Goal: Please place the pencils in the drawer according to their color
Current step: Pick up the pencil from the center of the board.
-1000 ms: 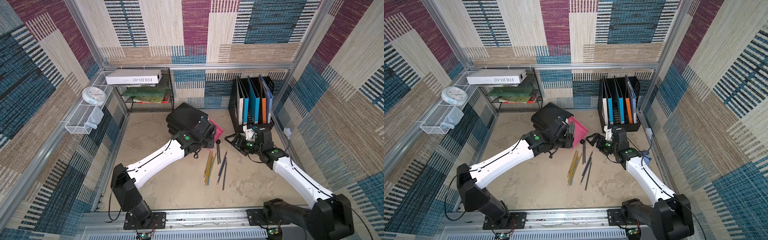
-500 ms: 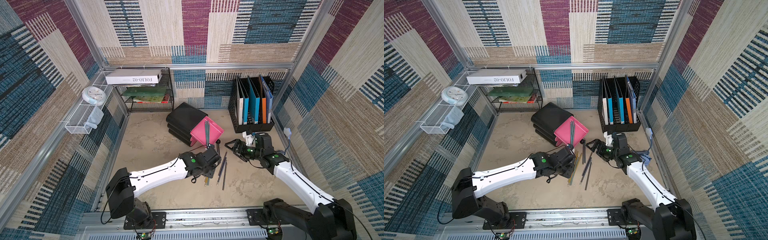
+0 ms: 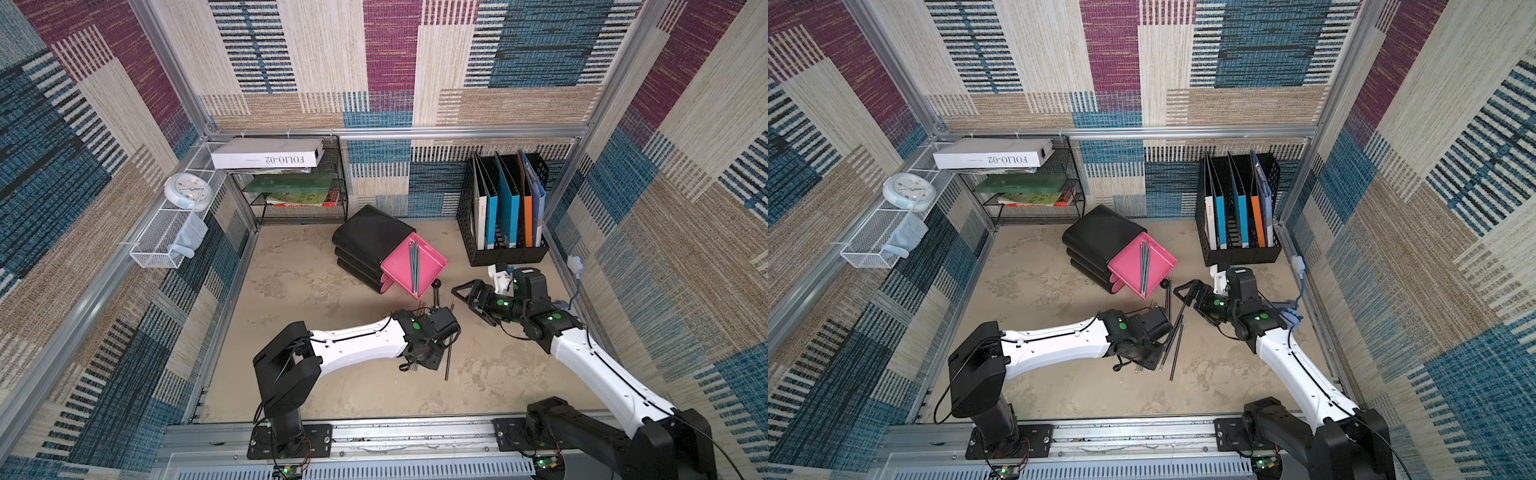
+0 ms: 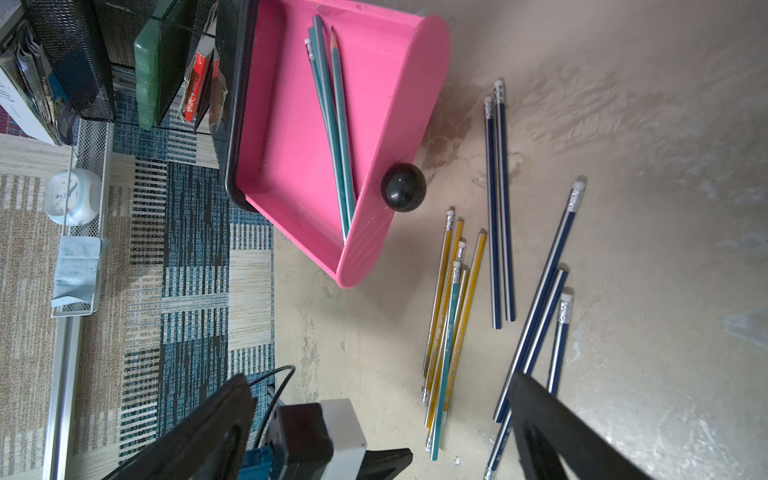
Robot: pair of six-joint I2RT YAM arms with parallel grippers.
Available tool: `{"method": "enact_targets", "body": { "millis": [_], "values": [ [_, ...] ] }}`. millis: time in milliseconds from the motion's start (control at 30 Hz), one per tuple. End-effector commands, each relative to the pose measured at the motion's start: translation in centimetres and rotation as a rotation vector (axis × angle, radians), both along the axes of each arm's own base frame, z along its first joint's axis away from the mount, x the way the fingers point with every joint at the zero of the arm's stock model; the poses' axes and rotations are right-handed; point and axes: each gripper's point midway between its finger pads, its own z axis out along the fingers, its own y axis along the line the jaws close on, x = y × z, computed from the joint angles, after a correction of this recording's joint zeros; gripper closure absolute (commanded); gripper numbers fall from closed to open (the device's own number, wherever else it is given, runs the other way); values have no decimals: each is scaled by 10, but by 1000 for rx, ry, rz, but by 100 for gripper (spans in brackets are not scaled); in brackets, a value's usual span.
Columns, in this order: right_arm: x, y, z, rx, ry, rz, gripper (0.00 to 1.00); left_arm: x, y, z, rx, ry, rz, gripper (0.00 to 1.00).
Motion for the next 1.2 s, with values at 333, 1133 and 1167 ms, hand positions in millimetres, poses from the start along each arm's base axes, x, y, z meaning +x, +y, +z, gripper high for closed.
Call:
{"method": "enact_targets", "body": {
  "millis": [333,1133,1167],
  "values": [
    [6,-1,4,-6,-23,-14,1,6,19,-19,150,36,55,72],
    [12,0,4,-12,-28,-15,1,10,22,-43,205,113,66,74],
    [12,0,5,-12,-31,-14,1,10,22,-43,208,114,66,74]
  ]
}}
